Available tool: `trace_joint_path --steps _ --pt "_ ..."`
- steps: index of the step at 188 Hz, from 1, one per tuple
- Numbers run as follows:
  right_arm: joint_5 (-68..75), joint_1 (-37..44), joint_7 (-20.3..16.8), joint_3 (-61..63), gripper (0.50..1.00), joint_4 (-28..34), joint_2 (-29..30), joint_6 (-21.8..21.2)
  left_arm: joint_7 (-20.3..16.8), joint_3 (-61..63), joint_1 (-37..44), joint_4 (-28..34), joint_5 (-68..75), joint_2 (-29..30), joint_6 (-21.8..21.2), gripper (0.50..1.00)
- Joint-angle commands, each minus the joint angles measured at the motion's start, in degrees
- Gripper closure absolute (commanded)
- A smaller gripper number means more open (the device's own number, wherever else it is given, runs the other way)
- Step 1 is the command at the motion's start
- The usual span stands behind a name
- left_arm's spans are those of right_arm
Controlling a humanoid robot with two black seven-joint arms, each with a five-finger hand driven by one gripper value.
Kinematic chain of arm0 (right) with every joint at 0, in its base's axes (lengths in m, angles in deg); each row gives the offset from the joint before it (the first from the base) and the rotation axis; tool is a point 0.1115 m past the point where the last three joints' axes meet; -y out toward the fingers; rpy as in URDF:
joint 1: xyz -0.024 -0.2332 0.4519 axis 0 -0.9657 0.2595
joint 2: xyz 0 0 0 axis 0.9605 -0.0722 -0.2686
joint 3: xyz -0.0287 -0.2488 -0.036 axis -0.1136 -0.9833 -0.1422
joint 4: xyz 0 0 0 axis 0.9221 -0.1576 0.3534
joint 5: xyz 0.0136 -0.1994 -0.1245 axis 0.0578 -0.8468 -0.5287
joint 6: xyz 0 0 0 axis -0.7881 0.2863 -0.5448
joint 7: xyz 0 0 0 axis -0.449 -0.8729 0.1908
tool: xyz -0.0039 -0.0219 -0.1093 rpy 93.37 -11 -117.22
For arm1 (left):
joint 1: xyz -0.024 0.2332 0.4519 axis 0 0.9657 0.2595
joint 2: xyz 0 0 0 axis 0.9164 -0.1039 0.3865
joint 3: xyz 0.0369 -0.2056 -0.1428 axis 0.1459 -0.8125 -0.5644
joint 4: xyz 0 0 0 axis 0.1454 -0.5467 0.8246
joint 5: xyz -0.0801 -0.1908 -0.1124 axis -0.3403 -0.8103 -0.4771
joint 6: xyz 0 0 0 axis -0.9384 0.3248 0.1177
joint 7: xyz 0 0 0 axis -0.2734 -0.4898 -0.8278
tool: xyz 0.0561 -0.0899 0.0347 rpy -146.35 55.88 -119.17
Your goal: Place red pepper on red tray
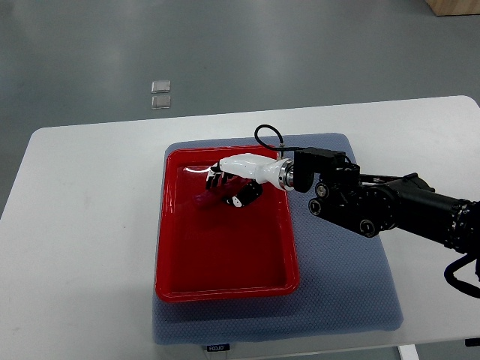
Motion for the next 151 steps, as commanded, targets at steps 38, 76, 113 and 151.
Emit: trace_joint_path --steps 38,76,113,151 --pt "2.75 -0.29 0.23 7.6 0.607 0.2 -3.95 -0.18 0.05 0.07 0.0 0.01 -0.01 0.0 -0.07 0.5" --pt "23.14 -6.18 0.32 27.74 0.597 -0.42 -4.3 -1.94 0.05 0.07 0.0 0.01 -0.01 0.0 -0.07 0.5" --pt "54.78 -11.98 0.4 42.15 0.597 -5.17 -4.22 -6.51 0.05 0.16 0.0 0.01 -0.01 0.0 -0.07 0.5" --pt "82.12 -16.2 0.32 47.6 0.589 -11.14 -4.13 -13.1 0.05 0.07 0.0 0.01 -0.01 0.0 0.02 0.5"
